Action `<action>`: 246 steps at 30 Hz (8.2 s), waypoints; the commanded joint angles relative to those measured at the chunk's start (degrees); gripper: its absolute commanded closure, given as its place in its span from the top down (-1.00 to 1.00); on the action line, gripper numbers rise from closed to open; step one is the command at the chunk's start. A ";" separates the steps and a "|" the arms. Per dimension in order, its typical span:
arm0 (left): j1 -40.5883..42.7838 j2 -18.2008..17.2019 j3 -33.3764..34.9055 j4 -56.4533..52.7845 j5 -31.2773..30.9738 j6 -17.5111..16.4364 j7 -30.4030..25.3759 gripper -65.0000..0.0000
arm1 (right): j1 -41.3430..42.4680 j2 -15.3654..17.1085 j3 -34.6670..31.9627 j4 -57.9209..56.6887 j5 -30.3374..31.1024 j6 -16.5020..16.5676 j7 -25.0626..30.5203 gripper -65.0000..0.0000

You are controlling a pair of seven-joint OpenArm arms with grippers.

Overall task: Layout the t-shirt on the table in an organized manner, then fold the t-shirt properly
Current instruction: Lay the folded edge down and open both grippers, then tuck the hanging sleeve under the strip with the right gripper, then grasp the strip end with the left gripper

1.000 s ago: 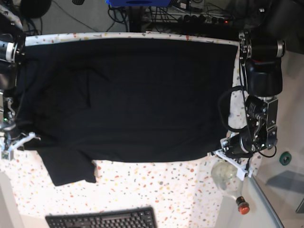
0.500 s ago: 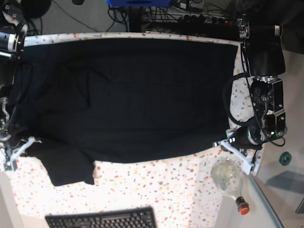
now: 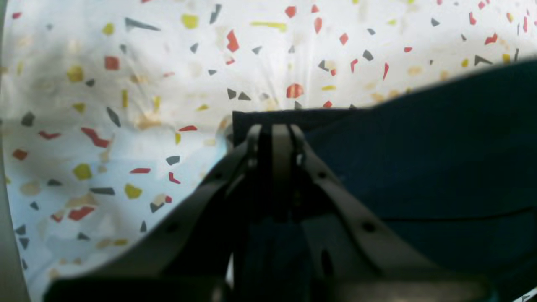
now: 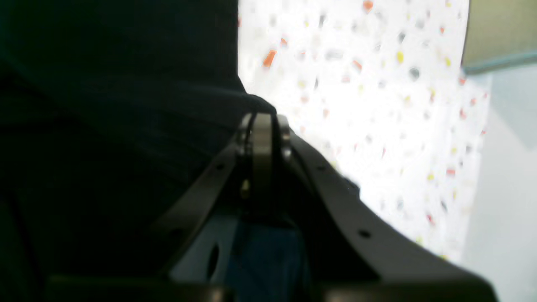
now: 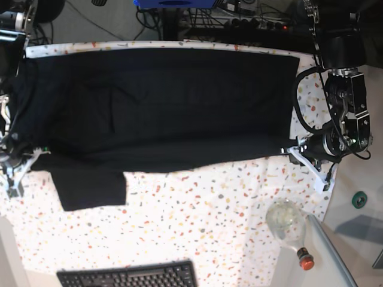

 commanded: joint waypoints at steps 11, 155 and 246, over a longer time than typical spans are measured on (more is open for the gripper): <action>1.25 -2.72 -0.27 1.20 -0.71 -0.09 -0.69 -1.00 | -4.60 1.17 6.97 2.92 0.44 -0.09 -1.35 -1.00; 23.75 -4.39 -23.21 4.72 -14.95 -0.18 -12.20 -1.00 | -26.58 -21.69 8.11 27.09 0.71 2.11 -5.04 -1.00; 28.76 -6.32 -25.85 0.76 -14.95 -22.51 -12.64 -0.05 | -6.36 -17.38 15.76 8.72 12.14 -5.54 -8.74 -1.00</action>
